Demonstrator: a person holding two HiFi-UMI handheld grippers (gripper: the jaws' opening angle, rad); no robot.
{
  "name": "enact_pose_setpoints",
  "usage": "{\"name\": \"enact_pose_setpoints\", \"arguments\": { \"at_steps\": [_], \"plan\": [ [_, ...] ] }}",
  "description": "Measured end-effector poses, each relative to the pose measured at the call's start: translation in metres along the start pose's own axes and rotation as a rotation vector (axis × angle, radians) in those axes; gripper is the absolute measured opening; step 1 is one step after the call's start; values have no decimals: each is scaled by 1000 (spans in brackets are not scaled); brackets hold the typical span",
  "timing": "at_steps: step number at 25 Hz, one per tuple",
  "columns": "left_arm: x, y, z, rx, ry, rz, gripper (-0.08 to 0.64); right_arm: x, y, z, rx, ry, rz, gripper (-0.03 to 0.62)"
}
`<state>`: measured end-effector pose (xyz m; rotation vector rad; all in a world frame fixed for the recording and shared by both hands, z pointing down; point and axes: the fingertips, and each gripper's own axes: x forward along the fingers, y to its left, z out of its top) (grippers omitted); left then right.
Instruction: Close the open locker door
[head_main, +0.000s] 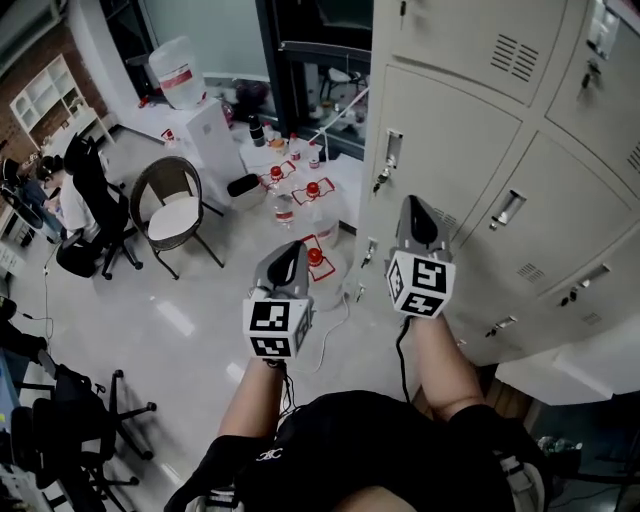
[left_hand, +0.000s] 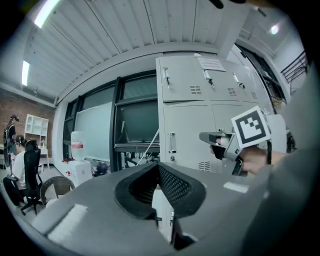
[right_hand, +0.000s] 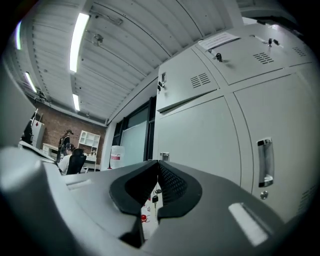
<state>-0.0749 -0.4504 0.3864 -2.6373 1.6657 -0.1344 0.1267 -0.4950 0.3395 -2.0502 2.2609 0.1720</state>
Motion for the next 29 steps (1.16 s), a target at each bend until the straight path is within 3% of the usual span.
{"name": "enact_pose_setpoints", "arguments": {
  "at_steps": [9,29],
  "plan": [
    [8,-42,9,14,-30,-85,1,-48,-7,-15,10,38,-5,11],
    [0,-58,7,-7,-27,-63,2,-58,-2,-12,6,35,45,12]
  ]
}}
